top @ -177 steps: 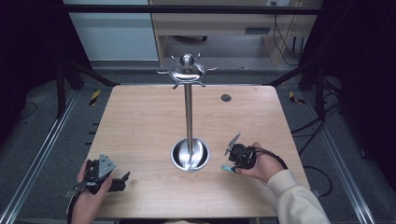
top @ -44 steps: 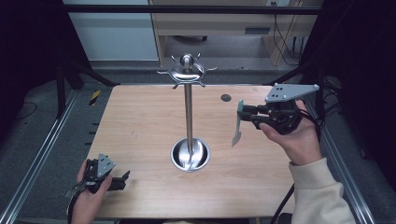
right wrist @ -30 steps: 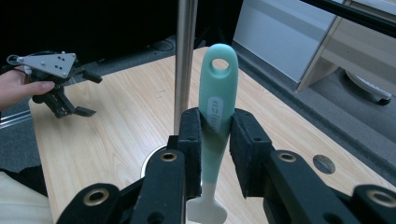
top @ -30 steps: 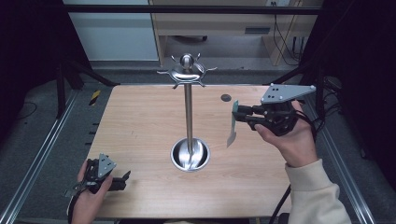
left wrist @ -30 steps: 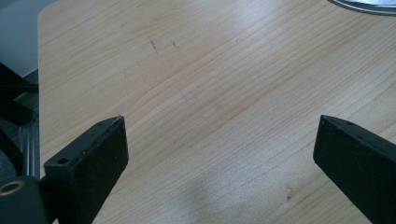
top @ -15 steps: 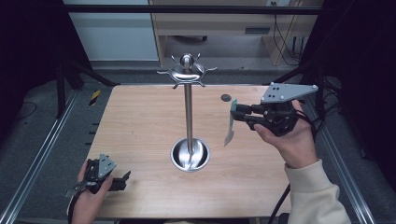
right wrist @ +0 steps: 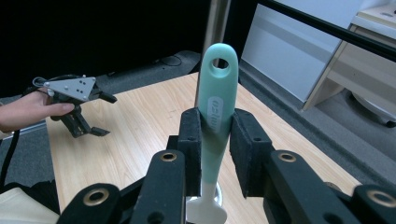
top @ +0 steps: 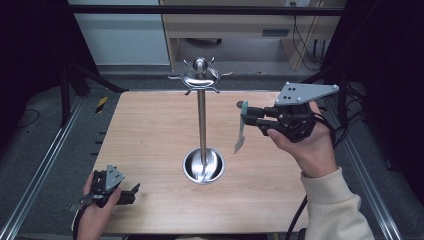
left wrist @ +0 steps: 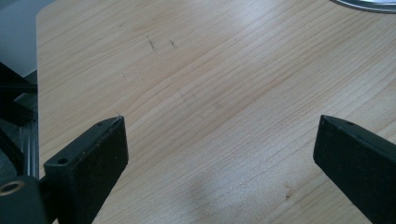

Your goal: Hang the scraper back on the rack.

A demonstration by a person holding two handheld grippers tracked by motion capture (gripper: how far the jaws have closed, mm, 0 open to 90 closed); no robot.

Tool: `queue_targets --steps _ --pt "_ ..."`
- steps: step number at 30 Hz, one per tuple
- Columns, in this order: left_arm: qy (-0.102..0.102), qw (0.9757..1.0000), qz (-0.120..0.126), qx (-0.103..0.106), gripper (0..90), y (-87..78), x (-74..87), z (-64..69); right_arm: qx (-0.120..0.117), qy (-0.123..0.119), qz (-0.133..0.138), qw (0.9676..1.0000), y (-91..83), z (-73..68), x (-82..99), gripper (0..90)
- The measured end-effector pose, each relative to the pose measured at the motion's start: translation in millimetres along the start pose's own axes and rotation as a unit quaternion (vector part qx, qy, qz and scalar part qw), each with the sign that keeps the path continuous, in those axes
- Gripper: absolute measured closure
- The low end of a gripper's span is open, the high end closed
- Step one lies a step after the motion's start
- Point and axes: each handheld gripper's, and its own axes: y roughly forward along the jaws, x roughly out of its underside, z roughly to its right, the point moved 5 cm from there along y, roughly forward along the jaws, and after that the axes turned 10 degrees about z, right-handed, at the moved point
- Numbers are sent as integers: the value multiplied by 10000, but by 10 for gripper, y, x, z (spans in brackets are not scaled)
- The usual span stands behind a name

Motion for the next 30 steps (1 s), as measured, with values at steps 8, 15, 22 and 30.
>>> queue_targets --steps 8,15,22,30 --pt "6 10000 -2 4 28 0 -1 3 -104 -71 18 9999 44 -75 -72 748" --pt "8 10000 -7 16 28 2 0 5 -156 -116 37 9998 78 -124 -120 748" --pt "63 10000 -35 25 28 3 -1 12 -214 -155 78 9996 132 -160 -190 748" --pt "60 10000 -29 28 28 7 -1 16 -254 -225 45 9994 164 -215 -246 748"
